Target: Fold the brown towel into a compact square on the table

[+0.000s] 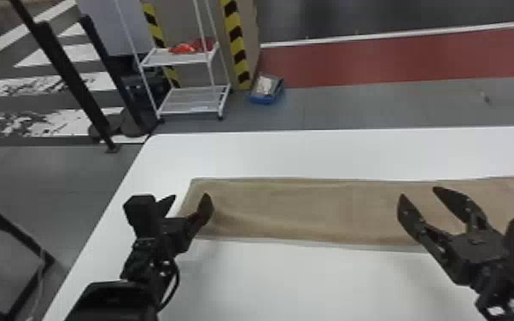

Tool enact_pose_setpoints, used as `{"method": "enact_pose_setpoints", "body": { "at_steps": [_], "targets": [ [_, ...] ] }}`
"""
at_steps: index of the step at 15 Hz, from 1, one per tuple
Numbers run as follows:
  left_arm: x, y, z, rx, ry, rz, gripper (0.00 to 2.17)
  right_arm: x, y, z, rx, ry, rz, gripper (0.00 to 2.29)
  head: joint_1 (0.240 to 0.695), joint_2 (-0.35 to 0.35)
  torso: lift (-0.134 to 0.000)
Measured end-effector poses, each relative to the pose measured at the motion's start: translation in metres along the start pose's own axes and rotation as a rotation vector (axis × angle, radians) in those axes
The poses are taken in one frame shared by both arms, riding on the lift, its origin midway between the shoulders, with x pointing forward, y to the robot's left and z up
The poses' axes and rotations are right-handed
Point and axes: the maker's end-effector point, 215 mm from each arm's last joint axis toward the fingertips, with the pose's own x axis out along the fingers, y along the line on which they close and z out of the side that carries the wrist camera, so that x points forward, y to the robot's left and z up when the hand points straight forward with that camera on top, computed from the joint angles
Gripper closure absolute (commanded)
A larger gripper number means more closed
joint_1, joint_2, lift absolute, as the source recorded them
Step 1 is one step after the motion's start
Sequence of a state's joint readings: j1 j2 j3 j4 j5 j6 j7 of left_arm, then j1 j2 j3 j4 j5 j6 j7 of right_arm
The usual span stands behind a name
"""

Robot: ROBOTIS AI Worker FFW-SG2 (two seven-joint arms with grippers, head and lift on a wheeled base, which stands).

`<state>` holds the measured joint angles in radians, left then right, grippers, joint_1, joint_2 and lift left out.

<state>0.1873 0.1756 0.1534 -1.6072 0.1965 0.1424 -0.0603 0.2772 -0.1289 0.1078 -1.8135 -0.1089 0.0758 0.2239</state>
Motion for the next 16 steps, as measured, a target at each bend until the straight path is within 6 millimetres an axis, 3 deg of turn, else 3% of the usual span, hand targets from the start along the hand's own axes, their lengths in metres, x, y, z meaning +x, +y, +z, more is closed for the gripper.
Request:
{"method": "enact_pose_setpoints", "body": {
  "at_steps": [2, 4, 6, 7, 9, 11, 16],
  "targets": [
    [0.000, 0.000, -0.006, 0.015, 0.022, -0.002, 0.28, -0.003, -0.001, 0.004, -0.001, -0.010, -0.003, 0.46, 0.695, 0.231, -0.123],
    [0.001, -0.001, -0.012, 0.027, 0.046, -0.003, 0.49, -0.006, -0.002, 0.009, -0.001, -0.030, -0.005, 0.46, 0.695, 0.227, -0.123],
    [0.002, -0.003, -0.019, 0.029, 0.072, -0.006, 1.01, -0.008, -0.004, 0.012, 0.001, -0.038, -0.009, 0.46, 0.695, 0.225, -0.123],
    [0.002, -0.003, -0.018, 0.029, 0.072, -0.007, 1.10, -0.008, -0.005, 0.012, 0.002, -0.039, -0.010, 0.46, 0.695, 0.223, -0.123],
    [0.001, -0.005, -0.014, 0.030, 0.066, -0.009, 1.10, -0.009, -0.005, 0.013, 0.004, -0.041, -0.011, 0.46, 0.695, 0.220, -0.123],
    [-0.001, -0.008, -0.009, 0.032, 0.059, -0.014, 1.38, -0.010, -0.005, 0.015, 0.004, -0.044, -0.011, 0.46, 0.695, 0.218, -0.123],
    [-0.004, -0.015, -0.008, 0.033, 0.081, -0.022, 1.45, -0.012, -0.007, 0.016, 0.006, -0.050, -0.015, 0.46, 0.695, 0.208, -0.123]
  ]
}}
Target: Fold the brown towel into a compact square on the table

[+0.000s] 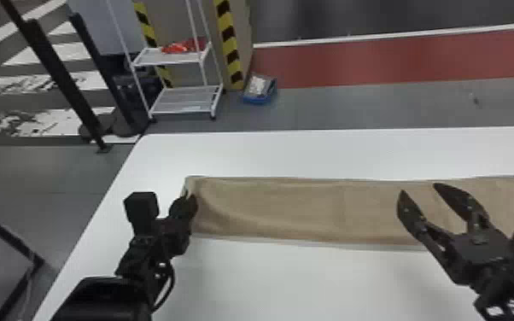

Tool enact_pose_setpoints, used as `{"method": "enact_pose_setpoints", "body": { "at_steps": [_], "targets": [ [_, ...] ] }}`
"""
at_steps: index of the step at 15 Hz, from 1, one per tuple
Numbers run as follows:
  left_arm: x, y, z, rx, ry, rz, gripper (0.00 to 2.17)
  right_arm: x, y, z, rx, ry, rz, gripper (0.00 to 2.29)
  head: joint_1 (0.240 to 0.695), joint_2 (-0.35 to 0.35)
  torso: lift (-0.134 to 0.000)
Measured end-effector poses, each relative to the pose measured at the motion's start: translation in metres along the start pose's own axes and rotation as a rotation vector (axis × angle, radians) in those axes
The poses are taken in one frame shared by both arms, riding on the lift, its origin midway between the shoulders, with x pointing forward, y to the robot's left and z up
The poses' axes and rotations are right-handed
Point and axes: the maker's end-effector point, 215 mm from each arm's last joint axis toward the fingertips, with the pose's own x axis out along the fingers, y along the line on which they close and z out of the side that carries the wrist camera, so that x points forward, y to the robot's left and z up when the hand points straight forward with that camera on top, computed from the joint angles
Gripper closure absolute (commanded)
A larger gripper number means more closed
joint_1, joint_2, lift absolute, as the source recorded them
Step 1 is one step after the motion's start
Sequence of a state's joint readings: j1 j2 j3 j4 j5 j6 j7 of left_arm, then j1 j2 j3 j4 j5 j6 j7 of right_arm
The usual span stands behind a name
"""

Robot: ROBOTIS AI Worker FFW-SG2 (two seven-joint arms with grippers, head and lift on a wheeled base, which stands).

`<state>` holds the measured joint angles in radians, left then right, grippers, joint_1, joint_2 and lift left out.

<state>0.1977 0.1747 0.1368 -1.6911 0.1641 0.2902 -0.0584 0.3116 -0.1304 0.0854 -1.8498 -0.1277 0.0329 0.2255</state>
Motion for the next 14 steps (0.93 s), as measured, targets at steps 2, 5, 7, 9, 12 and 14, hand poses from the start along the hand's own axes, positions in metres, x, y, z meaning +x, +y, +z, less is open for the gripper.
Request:
{"method": "enact_pose_setpoints", "body": {
  "at_steps": [2, 5, 7, 9, 12, 14],
  "targets": [
    [-0.004, -0.005, 0.000, 0.000, 0.029, -0.004, 1.45, -0.001, -0.002, 0.002, 0.001, -0.007, -0.004, 0.46, 0.695, 0.202, -0.123],
    [-0.016, -0.027, 0.019, 0.009, 0.035, -0.027, 1.45, -0.002, -0.004, 0.002, 0.000, -0.008, -0.006, 0.46, 0.695, 0.185, -0.123],
    [-0.024, -0.053, 0.035, 0.019, 0.037, -0.051, 1.45, -0.002, -0.004, 0.001, -0.003, -0.006, -0.005, 0.46, 0.695, 0.153, -0.123],
    [-0.027, -0.085, 0.057, 0.031, 0.028, -0.085, 1.45, -0.003, -0.004, -0.002, -0.005, 0.000, -0.005, 0.46, 0.695, 0.121, -0.123],
    [-0.030, -0.143, 0.088, 0.044, 0.013, -0.156, 1.45, -0.005, -0.011, -0.013, -0.009, 0.023, -0.010, 0.46, 0.695, 0.045, -0.123],
    [-0.032, -0.181, 0.104, 0.057, 0.001, -0.204, 1.45, -0.007, -0.015, -0.017, -0.010, 0.026, -0.015, 0.46, 0.695, 0.003, -0.123]
  ]
}}
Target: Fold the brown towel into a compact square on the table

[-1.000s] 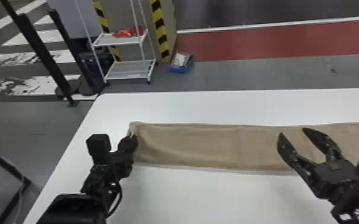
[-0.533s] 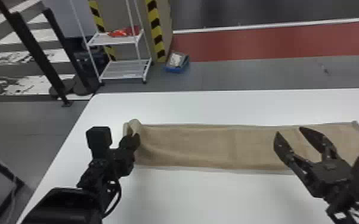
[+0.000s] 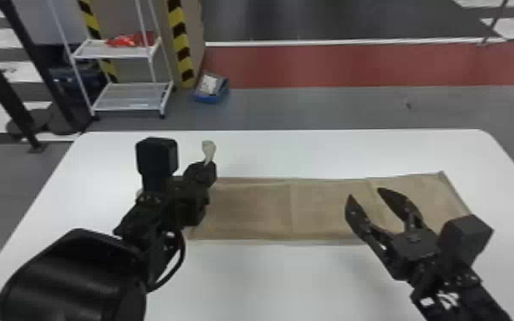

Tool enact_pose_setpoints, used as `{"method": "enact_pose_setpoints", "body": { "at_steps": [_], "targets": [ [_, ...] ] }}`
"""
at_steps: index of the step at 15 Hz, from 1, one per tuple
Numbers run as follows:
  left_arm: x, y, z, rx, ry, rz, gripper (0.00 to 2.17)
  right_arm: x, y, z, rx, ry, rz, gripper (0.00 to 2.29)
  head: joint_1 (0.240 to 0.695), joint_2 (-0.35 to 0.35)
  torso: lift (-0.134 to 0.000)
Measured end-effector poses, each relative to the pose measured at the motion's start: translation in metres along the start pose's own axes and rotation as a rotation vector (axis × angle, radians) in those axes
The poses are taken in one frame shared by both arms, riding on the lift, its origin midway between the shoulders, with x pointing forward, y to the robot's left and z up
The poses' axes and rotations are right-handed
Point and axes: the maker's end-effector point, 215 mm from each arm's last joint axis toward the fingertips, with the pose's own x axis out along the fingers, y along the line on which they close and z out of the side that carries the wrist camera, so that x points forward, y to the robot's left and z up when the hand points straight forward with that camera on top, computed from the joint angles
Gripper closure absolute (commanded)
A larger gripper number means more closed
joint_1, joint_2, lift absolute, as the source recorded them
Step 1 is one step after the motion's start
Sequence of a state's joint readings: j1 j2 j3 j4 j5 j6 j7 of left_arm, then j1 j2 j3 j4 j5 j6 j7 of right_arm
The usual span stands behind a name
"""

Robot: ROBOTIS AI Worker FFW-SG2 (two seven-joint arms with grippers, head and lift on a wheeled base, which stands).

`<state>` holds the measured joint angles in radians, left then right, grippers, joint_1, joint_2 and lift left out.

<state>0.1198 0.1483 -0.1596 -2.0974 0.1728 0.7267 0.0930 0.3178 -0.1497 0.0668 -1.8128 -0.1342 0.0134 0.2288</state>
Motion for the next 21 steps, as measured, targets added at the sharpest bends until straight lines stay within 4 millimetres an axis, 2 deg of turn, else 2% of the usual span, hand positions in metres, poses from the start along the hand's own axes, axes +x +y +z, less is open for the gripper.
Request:
{"method": "enact_pose_setpoints", "body": {
  "at_steps": [1, 2, 3, 4, 7, 9, 10, 12, 13, 15, 16, 17, 18, 21],
  "targets": [
    [0.003, -0.014, 0.006, 0.008, -0.001, -0.019, 1.45, -0.002, -0.001, 0.000, 0.000, -0.004, 0.002, 0.46, 0.695, -0.016, -0.123],
    [0.004, -0.021, 0.008, 0.015, 0.000, -0.024, 1.45, -0.004, -0.003, 0.000, 0.001, -0.008, 0.001, 0.46, 0.695, -0.038, -0.123],
    [0.006, -0.020, 0.006, 0.024, 0.006, -0.016, 1.45, -0.007, -0.006, 0.000, 0.003, -0.011, -0.005, 0.46, 0.695, -0.041, -0.123],
    [0.007, -0.010, 0.000, 0.027, 0.018, 0.003, 1.45, -0.009, -0.009, 0.000, 0.004, -0.012, -0.012, 0.46, 0.695, -0.040, -0.123],
    [0.001, 0.039, -0.031, 0.001, 0.058, 0.074, 1.45, -0.010, -0.010, 0.001, 0.004, -0.014, -0.013, 0.46, 0.695, -0.001, -0.123],
    [-0.011, 0.082, -0.040, -0.021, 0.046, 0.138, 1.45, -0.007, -0.005, 0.005, 0.004, -0.019, -0.004, 0.46, 0.695, 0.067, -0.123],
    [-0.018, 0.106, -0.038, -0.027, 0.020, 0.170, 1.44, -0.004, -0.003, 0.006, 0.003, -0.021, 0.001, 0.46, 0.695, 0.094, -0.123],
    [-0.031, 0.138, -0.018, -0.013, -0.062, 0.194, 1.44, 0.000, 0.002, 0.004, 0.003, -0.018, 0.008, 0.46, 0.695, 0.135, -0.123],
    [-0.036, 0.147, -0.009, 0.006, -0.088, 0.198, 1.44, 0.002, 0.005, 0.002, 0.004, -0.014, 0.014, 0.46, 0.695, 0.162, -0.123],
    [-0.039, 0.156, -0.008, 0.031, -0.092, 0.209, 1.34, 0.004, 0.014, -0.001, 0.005, -0.010, 0.027, 0.46, 0.695, 0.179, -0.123],
    [-0.040, 0.159, -0.014, 0.039, -0.078, 0.217, 0.91, 0.003, 0.016, -0.002, 0.007, -0.008, 0.030, 0.46, 0.695, 0.184, -0.123],
    [-0.038, 0.161, -0.025, 0.048, -0.057, 0.224, 0.24, 0.002, 0.017, -0.001, 0.007, -0.007, 0.031, 0.46, 0.695, 0.190, -0.123],
    [-0.035, 0.163, -0.037, 0.058, -0.038, 0.229, 0.01, 0.000, 0.017, -0.001, 0.007, -0.006, 0.030, 0.46, 0.695, 0.193, -0.123],
    [-0.030, 0.172, -0.056, 0.081, -0.019, 0.252, 0.03, -0.001, 0.016, -0.001, 0.007, -0.004, 0.029, 0.46, 0.695, 0.202, -0.123]
  ]
}}
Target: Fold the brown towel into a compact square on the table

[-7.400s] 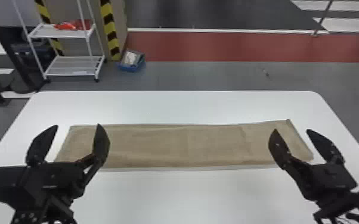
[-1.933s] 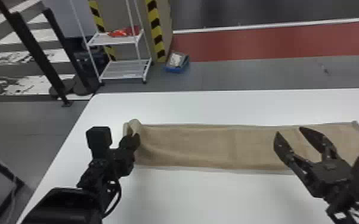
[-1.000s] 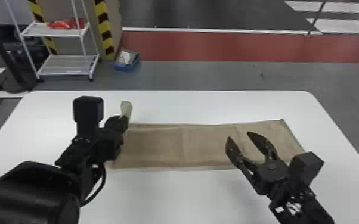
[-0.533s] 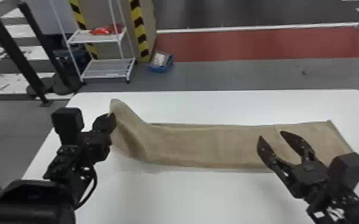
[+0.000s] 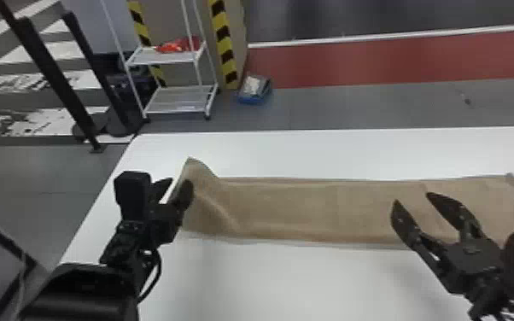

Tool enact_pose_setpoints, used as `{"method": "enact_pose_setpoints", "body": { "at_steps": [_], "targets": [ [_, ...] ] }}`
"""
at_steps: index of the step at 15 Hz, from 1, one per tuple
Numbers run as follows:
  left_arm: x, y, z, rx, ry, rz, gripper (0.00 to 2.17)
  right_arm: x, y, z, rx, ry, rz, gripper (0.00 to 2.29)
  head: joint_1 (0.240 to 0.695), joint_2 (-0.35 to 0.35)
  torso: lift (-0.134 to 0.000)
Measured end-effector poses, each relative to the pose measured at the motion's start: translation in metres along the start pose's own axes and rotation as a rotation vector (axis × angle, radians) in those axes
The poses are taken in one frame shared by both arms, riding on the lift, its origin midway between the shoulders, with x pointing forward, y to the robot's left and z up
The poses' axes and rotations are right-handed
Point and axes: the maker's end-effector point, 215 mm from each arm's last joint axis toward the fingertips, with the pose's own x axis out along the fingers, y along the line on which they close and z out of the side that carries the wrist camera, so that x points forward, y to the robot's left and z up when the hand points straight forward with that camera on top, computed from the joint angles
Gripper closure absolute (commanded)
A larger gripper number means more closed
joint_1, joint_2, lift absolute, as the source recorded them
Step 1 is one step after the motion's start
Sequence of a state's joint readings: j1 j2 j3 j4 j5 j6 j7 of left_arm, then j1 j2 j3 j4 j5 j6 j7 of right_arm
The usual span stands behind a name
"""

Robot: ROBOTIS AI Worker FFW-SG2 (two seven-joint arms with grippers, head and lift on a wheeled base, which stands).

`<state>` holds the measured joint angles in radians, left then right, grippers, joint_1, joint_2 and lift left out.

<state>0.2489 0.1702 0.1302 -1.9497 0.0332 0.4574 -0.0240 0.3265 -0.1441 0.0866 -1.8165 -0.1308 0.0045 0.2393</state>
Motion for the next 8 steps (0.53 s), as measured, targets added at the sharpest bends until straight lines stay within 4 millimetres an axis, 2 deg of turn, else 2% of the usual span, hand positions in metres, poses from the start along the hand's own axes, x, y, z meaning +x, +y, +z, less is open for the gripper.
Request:
{"method": "enact_pose_setpoints", "body": {
  "at_steps": [6, 8],
  "targets": [
    [0.007, 0.033, 0.002, 0.028, -0.088, 0.091, 0.05, -0.002, -0.001, 0.002, 0.006, -0.010, 0.000, 0.46, 0.695, 0.237, -0.123],
    [0.008, 0.036, -0.008, 0.020, -0.076, 0.079, 0.20, -0.003, 0.000, 0.003, 0.006, -0.011, 0.001, 0.46, 0.695, 0.241, -0.123]
  ]
}}
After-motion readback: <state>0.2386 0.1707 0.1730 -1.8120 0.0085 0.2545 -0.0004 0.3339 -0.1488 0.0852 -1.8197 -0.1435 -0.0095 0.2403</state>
